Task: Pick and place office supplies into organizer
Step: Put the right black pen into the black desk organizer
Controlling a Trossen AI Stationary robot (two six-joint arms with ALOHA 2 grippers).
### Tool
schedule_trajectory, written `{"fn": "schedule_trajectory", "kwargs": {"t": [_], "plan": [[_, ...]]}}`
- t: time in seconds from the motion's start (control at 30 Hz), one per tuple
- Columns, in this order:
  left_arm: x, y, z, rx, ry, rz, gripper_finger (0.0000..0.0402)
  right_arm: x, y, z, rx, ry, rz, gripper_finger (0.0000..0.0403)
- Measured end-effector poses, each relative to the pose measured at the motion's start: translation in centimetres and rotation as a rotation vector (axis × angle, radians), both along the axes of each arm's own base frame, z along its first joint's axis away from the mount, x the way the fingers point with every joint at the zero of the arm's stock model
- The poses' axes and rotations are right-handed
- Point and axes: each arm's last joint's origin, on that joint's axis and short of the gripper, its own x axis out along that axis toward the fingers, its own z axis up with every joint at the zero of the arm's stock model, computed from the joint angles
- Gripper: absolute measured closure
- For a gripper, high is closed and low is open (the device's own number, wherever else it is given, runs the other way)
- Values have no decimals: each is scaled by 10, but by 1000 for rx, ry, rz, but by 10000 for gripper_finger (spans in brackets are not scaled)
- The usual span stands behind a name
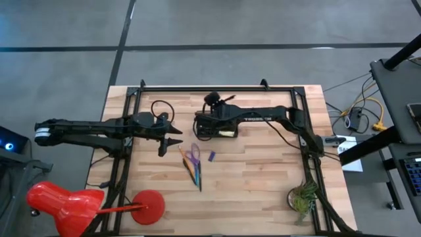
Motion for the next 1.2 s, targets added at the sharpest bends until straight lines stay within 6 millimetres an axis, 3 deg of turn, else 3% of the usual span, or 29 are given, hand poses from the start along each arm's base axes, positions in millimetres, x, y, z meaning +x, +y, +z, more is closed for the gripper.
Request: {"fn": "schedule_trajectory", "kwargs": {"t": [0.27,0.6,0.87,1.2], "plan": [[-10,0,-8,9,111,48,231,8,5,-16,22,41,35,390],[-17,-1,-14,5,175,51,231,16,22,-19,36,14,61,390],[-17,-1,-14,8,182,50,231,21,22,-40,81,51,65,388],[-17,-1,-16,29,204,34,231,29,22,-43,90,-83,13,326]]}}
